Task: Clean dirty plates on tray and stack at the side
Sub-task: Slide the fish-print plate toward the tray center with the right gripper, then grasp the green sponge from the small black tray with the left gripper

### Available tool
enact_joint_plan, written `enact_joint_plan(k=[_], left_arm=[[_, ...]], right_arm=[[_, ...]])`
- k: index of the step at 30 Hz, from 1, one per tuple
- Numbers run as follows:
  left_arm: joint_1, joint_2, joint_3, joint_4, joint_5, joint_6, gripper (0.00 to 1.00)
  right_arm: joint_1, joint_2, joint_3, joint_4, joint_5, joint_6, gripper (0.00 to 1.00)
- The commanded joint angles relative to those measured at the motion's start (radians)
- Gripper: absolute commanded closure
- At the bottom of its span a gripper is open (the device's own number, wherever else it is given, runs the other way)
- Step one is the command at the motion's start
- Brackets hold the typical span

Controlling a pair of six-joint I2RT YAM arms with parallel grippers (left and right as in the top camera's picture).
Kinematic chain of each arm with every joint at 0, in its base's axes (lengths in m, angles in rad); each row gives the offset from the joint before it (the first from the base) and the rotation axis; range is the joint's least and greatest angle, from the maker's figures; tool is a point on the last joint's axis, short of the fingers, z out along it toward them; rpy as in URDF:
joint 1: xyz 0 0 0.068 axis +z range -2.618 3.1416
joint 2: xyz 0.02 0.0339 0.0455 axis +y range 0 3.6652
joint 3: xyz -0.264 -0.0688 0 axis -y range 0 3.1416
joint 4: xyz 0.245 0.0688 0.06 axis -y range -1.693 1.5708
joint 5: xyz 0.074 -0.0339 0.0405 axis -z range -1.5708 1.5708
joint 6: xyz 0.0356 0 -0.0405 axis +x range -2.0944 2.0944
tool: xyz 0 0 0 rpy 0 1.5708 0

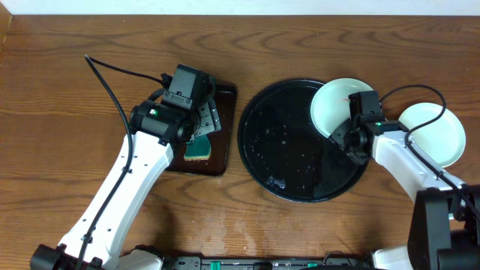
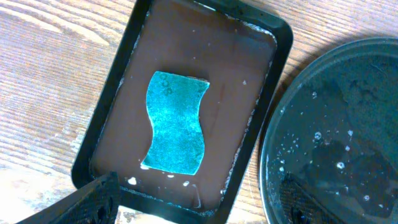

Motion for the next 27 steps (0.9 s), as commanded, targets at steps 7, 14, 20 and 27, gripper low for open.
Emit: enact_joint_plan(k=[7, 14, 20, 27], left_arm=[[0.005, 0.002, 0.021, -0.002, -0.006, 0.006, 0.18], [0.005, 0.002, 0.021, -0.002, -0.006, 0.006, 0.18], [0.005, 0.002, 0.021, -0.002, -0.006, 0.006, 0.18], [0.005, 0.002, 0.021, -0.002, -0.006, 0.006, 0.18]], right_arm=[[-0.005, 0.016, -0.003, -0.011, 0.037, -0.091, 0.99], [-0.005, -0.061, -0.003, -0.007, 0.037, -0.423, 0.99], [-0.005, -0.158, -0.003, 0.03, -0.071, -0.859, 0.99], [-0.005, -0.156, -0.006, -0.015, -0.103, -0.935, 0.99]])
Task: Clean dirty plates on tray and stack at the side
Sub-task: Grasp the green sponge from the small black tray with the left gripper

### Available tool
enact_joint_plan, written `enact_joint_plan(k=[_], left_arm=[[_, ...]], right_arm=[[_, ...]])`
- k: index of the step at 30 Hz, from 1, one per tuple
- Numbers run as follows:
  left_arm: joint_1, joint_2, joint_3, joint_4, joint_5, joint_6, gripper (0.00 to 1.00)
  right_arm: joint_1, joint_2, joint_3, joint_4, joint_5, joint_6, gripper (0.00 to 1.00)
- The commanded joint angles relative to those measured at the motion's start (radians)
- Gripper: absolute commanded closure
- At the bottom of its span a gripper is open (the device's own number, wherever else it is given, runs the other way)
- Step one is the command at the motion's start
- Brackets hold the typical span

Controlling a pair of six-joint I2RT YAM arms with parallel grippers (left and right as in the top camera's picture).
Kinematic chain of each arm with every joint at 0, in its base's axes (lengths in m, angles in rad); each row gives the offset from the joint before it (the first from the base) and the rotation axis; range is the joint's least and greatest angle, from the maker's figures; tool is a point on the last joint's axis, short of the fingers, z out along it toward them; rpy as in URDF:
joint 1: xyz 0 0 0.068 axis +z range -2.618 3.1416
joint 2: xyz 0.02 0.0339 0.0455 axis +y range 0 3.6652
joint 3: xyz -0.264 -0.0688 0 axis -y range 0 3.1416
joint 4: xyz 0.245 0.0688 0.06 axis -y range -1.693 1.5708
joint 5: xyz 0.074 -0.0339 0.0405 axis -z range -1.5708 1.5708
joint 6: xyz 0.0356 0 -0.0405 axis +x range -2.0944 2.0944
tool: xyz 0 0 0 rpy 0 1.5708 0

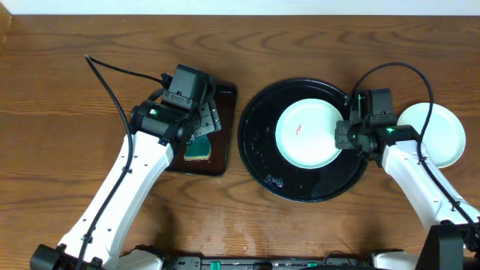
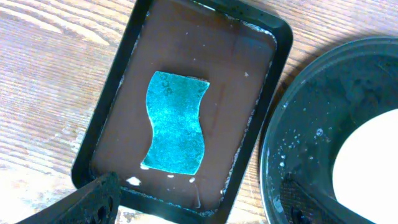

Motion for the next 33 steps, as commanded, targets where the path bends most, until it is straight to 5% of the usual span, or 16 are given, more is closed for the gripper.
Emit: enact_joint_plan(k=[1, 4, 6, 15, 21, 26, 33], left_arm=[[0.005, 0.002, 0.021, -0.002, -0.005, 0.006, 0.18], [0.005, 0.002, 0.021, -0.002, -0.005, 0.006, 0.17], [0.005, 0.002, 0.021, -0.002, -0.005, 0.006, 0.18], [0.005, 0.002, 0.021, 0.002, -0.005, 0.006, 0.18], [0.005, 0.002, 0.017, -0.004, 0.051, 0.003, 0.18], [0.005, 0.05, -0.018, 0.038, -0.057, 0.002, 0.18], [0.005, 0.252, -0.025, -0.042, -0.058, -0.079, 0.38]], right_arm=[[0.005, 0.014, -0.008, -0.018, -0.033, -0.105, 0.99], [0.016, 0.047, -0.008, -0.014, -0.043, -0.101, 0.99], [0.026, 0.065, -0.008, -0.013, -0.067, -0.1, 0.82], [0.024, 0.065, -0.007, -0.016, -0.085, 0.047, 0.64], [0.023, 0.065, -0.007, -0.03, -0.132, 0.048, 0.62], [0.023, 0.065, -0.007, -0.034, -0.149, 0.048, 0.63], [0.023, 0.065, -0.007, -0.052, -0.149, 0.048, 0.65]])
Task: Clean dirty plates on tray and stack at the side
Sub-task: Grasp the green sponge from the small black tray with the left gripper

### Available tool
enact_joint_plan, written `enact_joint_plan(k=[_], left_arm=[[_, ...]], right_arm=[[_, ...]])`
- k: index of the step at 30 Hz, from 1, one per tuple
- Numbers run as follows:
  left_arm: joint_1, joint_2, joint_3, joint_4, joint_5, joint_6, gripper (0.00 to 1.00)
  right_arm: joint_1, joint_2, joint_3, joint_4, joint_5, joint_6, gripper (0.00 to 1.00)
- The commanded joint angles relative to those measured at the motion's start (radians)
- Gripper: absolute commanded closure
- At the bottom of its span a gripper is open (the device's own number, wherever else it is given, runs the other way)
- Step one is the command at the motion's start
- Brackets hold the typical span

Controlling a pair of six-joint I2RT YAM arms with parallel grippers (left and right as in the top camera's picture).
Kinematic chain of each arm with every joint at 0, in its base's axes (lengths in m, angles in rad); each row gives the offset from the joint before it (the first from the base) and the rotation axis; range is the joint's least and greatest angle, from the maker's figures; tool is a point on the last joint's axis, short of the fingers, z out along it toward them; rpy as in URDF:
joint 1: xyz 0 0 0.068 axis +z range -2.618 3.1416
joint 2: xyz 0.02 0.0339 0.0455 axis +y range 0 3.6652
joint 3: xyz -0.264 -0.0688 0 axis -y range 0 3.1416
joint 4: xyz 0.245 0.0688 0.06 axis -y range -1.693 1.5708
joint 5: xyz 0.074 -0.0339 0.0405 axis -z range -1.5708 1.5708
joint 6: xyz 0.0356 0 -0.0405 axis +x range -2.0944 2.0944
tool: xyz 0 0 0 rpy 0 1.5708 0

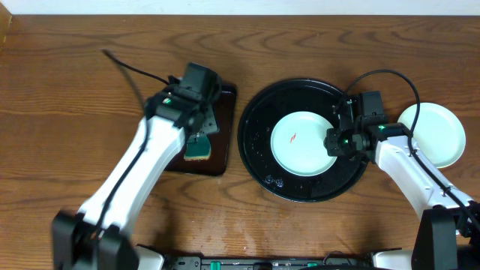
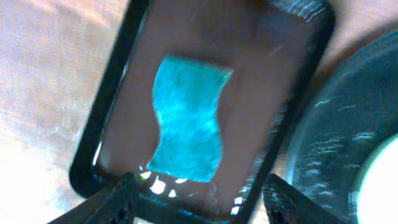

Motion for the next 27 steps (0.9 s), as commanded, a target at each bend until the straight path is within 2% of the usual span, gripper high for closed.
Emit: enact_joint_plan(k=[1, 6, 9, 14, 16, 17, 24, 26, 27], left_arm=[[0.004, 0.115, -0.02, -0.026, -0.019, -0.069, 0.39], [0.004, 0.251, -0.02, -0.006, -0.004, -0.071, 0.51], [0.004, 0.32, -0.02, 0.016, -0.003, -0.07, 0.52], [0.004, 0.422, -0.02, 0.066, 0.045, -0.064, 0.62], [0.004, 0.448, -0.021, 0.09, 0.112, -0.01, 0.79], [0.004, 0.45, -0.021, 0.093, 0.137, 0.01, 0.92], [0.004, 0.36, -0.019, 0.072, 0.164, 0.072, 0.92], [0.005, 0.308, -0.019, 0.061, 0.163, 0.097, 0.83], [0.005, 0.278, -0.019, 0.057, 0.161, 0.099, 0.71]], right_arm=[[-0.002, -0.001, -0.004, -0.01, -0.013, 0.015, 0.65], [-0.003, -0.001, -0.004, -0.033, -0.011, 0.011, 0.67], [-0.004, -0.001, -0.004, -0.042, -0.011, 0.011, 0.67], [-0.003, -0.001, -0.004, -0.047, -0.012, 0.011, 0.71], [-0.004, -0.001, -0.004, -0.047, -0.012, 0.011, 0.71], [-0.004, -0.001, -0.004, -0.047, -0.012, 0.011, 0.72], [-0.004, -0.001, -0.004, -0.047, -0.012, 0.011, 0.72], [-0.004, -0.001, -0.004, -0.047, -0.012, 0.011, 0.72], [-0.004, -0.001, -0.004, -0.047, -0.012, 0.011, 0.72]])
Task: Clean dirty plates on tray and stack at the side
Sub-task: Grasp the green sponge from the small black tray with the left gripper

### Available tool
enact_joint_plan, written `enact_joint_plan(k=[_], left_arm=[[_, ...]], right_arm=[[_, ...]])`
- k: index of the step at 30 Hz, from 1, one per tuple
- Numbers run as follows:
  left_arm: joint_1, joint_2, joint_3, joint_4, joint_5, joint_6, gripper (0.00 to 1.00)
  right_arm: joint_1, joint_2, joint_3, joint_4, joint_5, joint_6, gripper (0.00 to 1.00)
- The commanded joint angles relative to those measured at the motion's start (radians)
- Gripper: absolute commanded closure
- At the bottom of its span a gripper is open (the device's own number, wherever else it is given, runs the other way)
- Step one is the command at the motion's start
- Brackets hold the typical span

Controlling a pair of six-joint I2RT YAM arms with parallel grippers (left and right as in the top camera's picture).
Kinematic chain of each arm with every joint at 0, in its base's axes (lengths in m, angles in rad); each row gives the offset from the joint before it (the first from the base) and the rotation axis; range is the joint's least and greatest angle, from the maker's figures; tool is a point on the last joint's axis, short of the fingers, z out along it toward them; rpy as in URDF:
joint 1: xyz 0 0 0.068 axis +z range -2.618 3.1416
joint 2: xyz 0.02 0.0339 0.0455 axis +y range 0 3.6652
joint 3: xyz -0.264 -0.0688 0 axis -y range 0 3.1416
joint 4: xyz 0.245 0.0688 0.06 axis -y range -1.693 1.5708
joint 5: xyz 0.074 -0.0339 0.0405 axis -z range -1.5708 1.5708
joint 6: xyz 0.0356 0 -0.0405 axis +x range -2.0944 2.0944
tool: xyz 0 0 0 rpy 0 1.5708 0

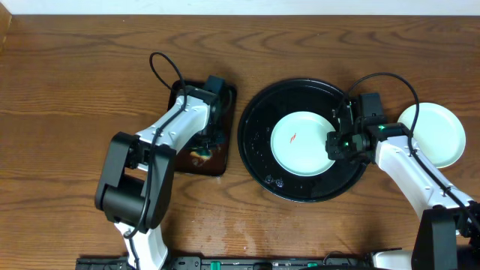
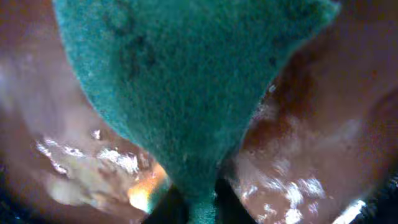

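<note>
A green sponge (image 2: 186, 81) fills the left wrist view, pinched at its lower end by my left gripper (image 2: 200, 208), which is shut on it. In the overhead view that gripper (image 1: 204, 144) is down inside the wet brown rectangular tray (image 1: 222, 166). A white plate (image 1: 296, 150) bearing a small red smear (image 1: 295, 136) lies flat in the round black tray (image 1: 300, 189). My right gripper (image 1: 335, 141) sits at the plate's right rim and appears shut on it.
A second white plate (image 1: 442, 135) rests on the wooden table (image 1: 60, 90) right of the black tray. Water drops spot the black tray. The left arm's cable loops above the brown tray.
My left gripper was open above the sponge; now it is down in the brown tray and shut on it. The right gripper and the plate have barely moved.
At first my right gripper held a white plate tilted over the black tray's far right edge while the left hovered open over the sponge. The plate then lay flat in the tray. Later the left gripper was lower, and now it grips the sponge.
</note>
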Motion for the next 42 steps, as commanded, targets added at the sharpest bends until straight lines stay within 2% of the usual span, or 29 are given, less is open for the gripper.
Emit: enact_joint_plan(k=[1, 3, 5, 9, 16, 19, 20, 21, 22, 23, 28, 29, 30, 31, 32, 38, 42], left_arm=[[-0.004, -0.082, -0.018, -0.001, 0.064, 0.044, 0.67], [0.001, -0.134, -0.018, -0.002, 0.042, 0.043, 0.51], [0.011, -0.171, -0.018, 0.013, -0.005, 0.043, 0.44], [0.047, -0.18, -0.018, 0.061, -0.053, 0.043, 0.43], [0.097, -0.053, -0.018, 0.117, -0.023, 0.043, 0.44], [0.097, -0.003, -0.018, 0.12, 0.021, 0.044, 0.51], [0.097, 0.007, -0.018, 0.121, 0.033, 0.044, 0.57], [0.097, 0.018, -0.018, 0.123, 0.039, 0.047, 0.67], [0.097, 0.021, -0.018, 0.124, 0.039, 0.053, 0.85], [0.097, 0.021, -0.018, 0.124, 0.039, 0.06, 0.92], [0.097, -0.004, 0.003, 0.118, 0.039, 0.089, 0.92], [0.097, -0.015, 0.008, 0.107, 0.04, 0.089, 0.86], [0.097, -0.028, 0.013, 0.095, 0.04, 0.089, 0.6], [0.097, -0.044, 0.014, 0.084, 0.04, 0.089, 0.5], [0.097, -0.058, 0.014, 0.07, 0.04, 0.089, 0.47], [0.093, -0.103, 0.011, -0.008, 0.057, 0.088, 0.46], [0.086, -0.098, -0.035, 0.016, 0.081, 0.088, 0.49]], right_arm=[[-0.003, -0.001, -0.004, -0.002, -0.009, 0.011, 0.72], [-0.003, -0.001, -0.004, -0.002, -0.009, 0.011, 0.72], [-0.003, -0.001, -0.004, -0.002, -0.009, 0.011, 0.72], [-0.003, -0.001, -0.004, -0.002, -0.009, 0.011, 0.71], [-0.003, -0.001, -0.004, -0.005, -0.01, 0.011, 0.71], [-0.003, -0.001, -0.004, -0.006, -0.01, 0.012, 0.71], [-0.003, -0.001, -0.004, -0.006, -0.01, 0.012, 0.71], [-0.003, -0.001, -0.004, -0.006, -0.01, 0.012, 0.71], [-0.003, -0.001, -0.004, -0.006, -0.01, 0.012, 0.71], [-0.003, -0.001, -0.004, -0.006, -0.01, 0.012, 0.71], [-0.003, -0.001, -0.004, -0.009, -0.01, 0.011, 0.71], [-0.003, -0.001, -0.004, -0.009, -0.01, 0.012, 0.71], [-0.003, -0.001, -0.004, -0.009, -0.01, 0.011, 0.71], [-0.003, -0.001, -0.004, -0.009, -0.01, 0.012, 0.71], [-0.003, -0.001, -0.004, -0.009, -0.01, 0.011, 0.71], [-0.003, -0.001, -0.004, -0.008, -0.009, 0.011, 0.71], [-0.003, -0.001, -0.004, -0.008, -0.009, 0.011, 0.71]])
